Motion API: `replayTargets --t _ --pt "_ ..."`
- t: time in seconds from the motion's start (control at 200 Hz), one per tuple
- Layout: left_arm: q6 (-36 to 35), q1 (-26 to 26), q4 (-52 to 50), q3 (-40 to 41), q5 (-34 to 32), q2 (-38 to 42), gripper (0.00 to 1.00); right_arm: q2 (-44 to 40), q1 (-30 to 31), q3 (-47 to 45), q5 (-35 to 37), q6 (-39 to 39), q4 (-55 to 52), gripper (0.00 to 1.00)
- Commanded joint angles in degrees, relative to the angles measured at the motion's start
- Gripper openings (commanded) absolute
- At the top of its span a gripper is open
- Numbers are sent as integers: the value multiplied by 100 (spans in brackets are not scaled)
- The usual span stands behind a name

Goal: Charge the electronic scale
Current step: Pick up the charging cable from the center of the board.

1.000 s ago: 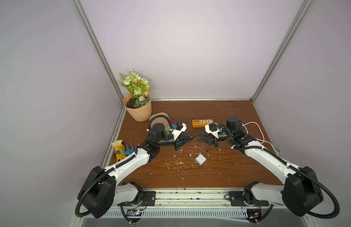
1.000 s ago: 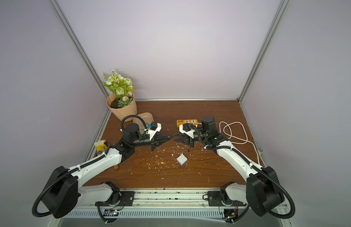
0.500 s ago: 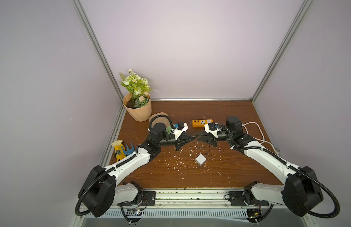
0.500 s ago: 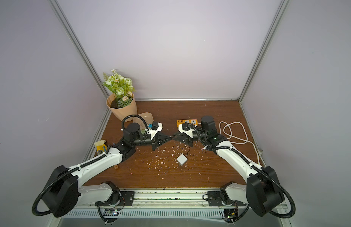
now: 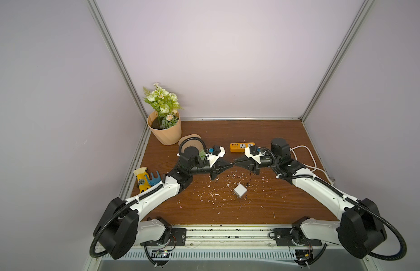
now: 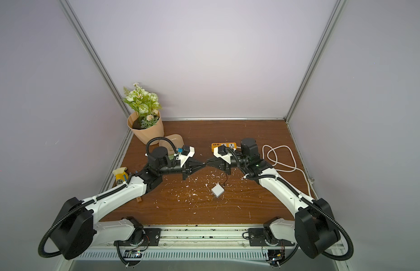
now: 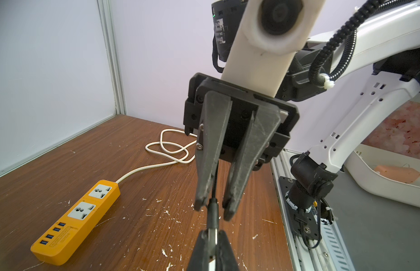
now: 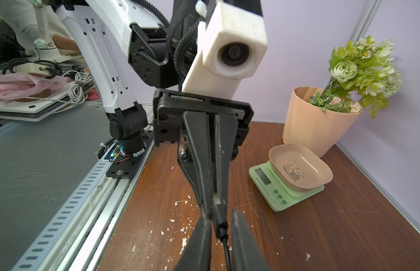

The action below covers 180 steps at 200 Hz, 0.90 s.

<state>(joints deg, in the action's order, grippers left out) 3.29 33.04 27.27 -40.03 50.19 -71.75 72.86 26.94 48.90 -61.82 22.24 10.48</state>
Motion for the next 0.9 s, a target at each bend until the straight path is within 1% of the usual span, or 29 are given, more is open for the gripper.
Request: replayTargets --t 0.0,0.1,0.235,0.31,0.365,0.49,0.56,0.585,0.605,0.671,0.746,0.806,0.896 --pt "23 82 226 -106 3 88 8 -28 31 101 -120 -108 45 20" --pt "36 80 252 -102 8 78 8 -10 31 96 -133 -86 27 19" --pt "45 88 253 -104 3 84 8 18 31 119 -137 -13 -72 25" --pt "38 90 258 -104 1 90 8 17 29 114 -128 -10 -67 25" --pt "37 89 257 -103 1 77 8 18 31 122 -128 -12 -61 19" --pt "37 89 262 -106 3 67 8 -12 35 101 -128 -97 33 0" --pt "40 89 260 -102 -1 60 9 -9 31 99 -87 -159 68 0" --pt "42 89 253 -106 -11 61 12 -16 31 105 -57 -175 74 0" --pt "48 90 257 -112 -30 63 16 -17 31 106 -35 -196 70 0" --pt "46 102 223 -97 -176 72 38 -52 22 99 26 -288 72 0" --pt "9 98 185 -49 -440 158 56 -142 -2 103 185 -478 27 0" --pt "-8 109 170 30 -742 265 66 -255 -81 82 358 -759 5 0" --pt "5 106 254 231 -1227 500 77 -538 -222 -7 623 -1352 46 0"
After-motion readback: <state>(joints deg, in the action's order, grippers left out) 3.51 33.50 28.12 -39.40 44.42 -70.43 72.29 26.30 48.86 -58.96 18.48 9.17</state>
